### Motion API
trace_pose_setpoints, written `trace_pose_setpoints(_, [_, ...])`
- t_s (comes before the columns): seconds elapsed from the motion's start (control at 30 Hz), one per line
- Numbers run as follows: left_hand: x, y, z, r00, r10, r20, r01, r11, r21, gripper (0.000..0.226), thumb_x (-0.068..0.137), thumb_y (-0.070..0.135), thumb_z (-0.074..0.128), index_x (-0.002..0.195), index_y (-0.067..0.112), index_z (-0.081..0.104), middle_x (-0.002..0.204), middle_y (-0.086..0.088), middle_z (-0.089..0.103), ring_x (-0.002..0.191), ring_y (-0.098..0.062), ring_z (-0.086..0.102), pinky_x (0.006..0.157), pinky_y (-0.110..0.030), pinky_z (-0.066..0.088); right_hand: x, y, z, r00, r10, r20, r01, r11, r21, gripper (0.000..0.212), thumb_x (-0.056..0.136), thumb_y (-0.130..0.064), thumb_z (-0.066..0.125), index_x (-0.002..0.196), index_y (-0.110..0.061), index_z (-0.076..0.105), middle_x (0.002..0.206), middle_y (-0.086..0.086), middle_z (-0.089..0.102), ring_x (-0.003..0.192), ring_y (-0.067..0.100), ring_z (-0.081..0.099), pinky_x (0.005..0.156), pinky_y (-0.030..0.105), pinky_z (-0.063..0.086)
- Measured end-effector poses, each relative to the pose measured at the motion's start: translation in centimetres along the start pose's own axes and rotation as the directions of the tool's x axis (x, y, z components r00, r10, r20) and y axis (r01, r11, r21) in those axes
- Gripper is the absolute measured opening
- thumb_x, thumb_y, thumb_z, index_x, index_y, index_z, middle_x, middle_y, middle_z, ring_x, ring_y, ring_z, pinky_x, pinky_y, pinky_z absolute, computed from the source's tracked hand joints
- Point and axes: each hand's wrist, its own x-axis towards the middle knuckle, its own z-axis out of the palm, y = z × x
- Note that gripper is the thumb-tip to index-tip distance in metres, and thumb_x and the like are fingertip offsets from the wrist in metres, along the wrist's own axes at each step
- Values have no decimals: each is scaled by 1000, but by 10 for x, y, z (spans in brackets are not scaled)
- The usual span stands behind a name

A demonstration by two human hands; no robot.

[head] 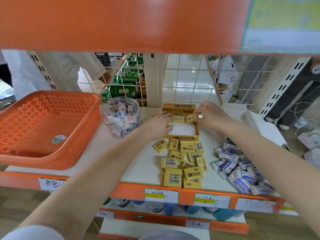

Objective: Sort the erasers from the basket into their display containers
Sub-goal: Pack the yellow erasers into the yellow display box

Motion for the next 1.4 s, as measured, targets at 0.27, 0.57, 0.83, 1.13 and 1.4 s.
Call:
trace_pose_setpoints(0.27, [3, -3, 11, 999, -17, -31, 15, 998, -58, 48, 103, 27, 22, 150, 19, 22, 159, 0, 14, 147, -17, 5, 118, -42, 12, 6, -8, 11, 998, 0, -60, -5, 997, -78, 17, 89, -30, 63, 95, -19, 74, 100, 0, 61, 102, 23, 52, 89, 39, 39])
trace_pose_setpoints(0.57, [5, -5, 19, 998, -31, -57, 25, 994, -109, 48, 104, 28, 19, 151, 18, 21, 159, 0, 13, 147, -16, 2, 119, -42, 11, 8, -8, 22, 997, 38, -64, -48, 985, -164, 16, 89, -31, 59, 94, -27, 73, 99, -4, 68, 99, 22, 57, 88, 39, 46])
trace_pose_setpoints(0.83, [4, -2, 16, 995, -53, -86, 47, 996, -74, 48, 104, 28, 20, 150, 17, 22, 159, -2, 15, 147, -17, 7, 118, -42, 14, 15, -12, 22, 993, 113, 35, -110, 990, -87, 23, 90, -33, 56, 98, -16, 69, 101, 3, 59, 91, 24, 55, 71, 33, 43])
trace_pose_setpoints(1.13, [-45, 17, -14, 970, -47, -239, -64, 898, -435, 35, 97, 29, 49, 131, 21, 54, 132, 3, 54, 111, -9, 50, 90, -22, 38, -37, -31, -13, 990, -132, -58, 141, 969, 205, 31, 91, -28, 58, 121, -18, 63, 125, 4, 54, 108, 16, 50, 93, 26, 36])
trace_pose_setpoints(1.4, [-68, 14, -7, 994, 108, -26, -111, 953, -282, 45, 88, 23, 65, 132, 22, 55, 130, 6, 58, 118, -10, 52, 98, -28, 40, -70, -33, -11, 922, -294, 251, 283, 956, 77, 43, 84, -33, 68, 125, -22, 60, 112, -3, 56, 89, 6, 47, 80, 20, 38])
